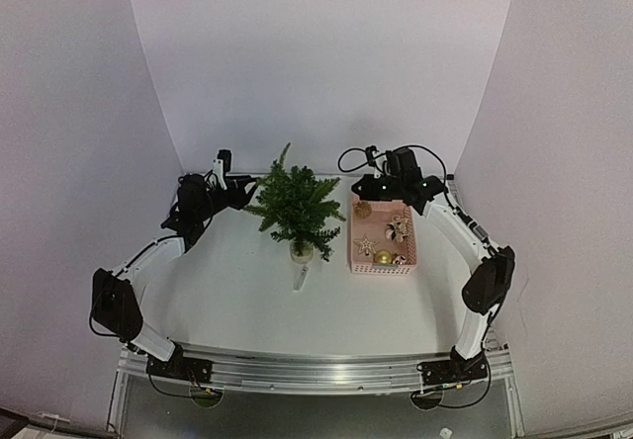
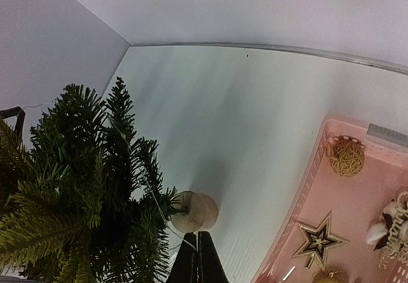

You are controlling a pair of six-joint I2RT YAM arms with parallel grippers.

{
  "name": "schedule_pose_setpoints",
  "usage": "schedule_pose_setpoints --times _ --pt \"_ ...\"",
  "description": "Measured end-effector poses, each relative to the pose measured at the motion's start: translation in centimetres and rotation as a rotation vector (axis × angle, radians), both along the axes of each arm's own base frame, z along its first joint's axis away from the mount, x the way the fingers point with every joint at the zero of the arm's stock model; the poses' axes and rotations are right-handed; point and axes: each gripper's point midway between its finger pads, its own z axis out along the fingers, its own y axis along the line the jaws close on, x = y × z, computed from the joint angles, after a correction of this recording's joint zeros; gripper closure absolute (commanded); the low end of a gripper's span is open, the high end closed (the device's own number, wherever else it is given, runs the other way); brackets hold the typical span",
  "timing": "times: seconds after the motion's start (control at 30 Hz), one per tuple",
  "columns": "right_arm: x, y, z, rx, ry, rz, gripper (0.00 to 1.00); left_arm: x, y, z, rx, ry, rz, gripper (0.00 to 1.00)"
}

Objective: Decorate the small christmas tree

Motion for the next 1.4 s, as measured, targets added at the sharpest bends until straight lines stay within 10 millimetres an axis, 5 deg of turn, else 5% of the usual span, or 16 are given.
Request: schedule_pose_setpoints --times 0.43,0.6,0.87,1.13,1.4 --pt "-5.2 1.2 -1.7 0.109 0.319 0.077 1.0 -0.8 2.2 2.8 -0.008 -0.061 0.014 0.29" --pt "-7.2 2.0 -0.7 0.189 0.415 0.127 1.0 -1.5 2.6 3.6 0.007 -0.079 0.009 0.31" --pt "-8.2 2.6 0.2 0.276 0.524 0.118 1.0 -5.1 2.2 7.6 0.006 -0.195 -0.056 0.42" --pt "-8.0 2.4 2.0 0.342 0.522 0.055 1.0 -15.6 -6.5 8.6 0.078 -0.298 -0.375 0.46" --pt "-8.0 2.1 2.4 0.383 0.506 0.024 1.0 -21.1 -15.5 1.1 0.168 -0.132 -0.588 0.34"
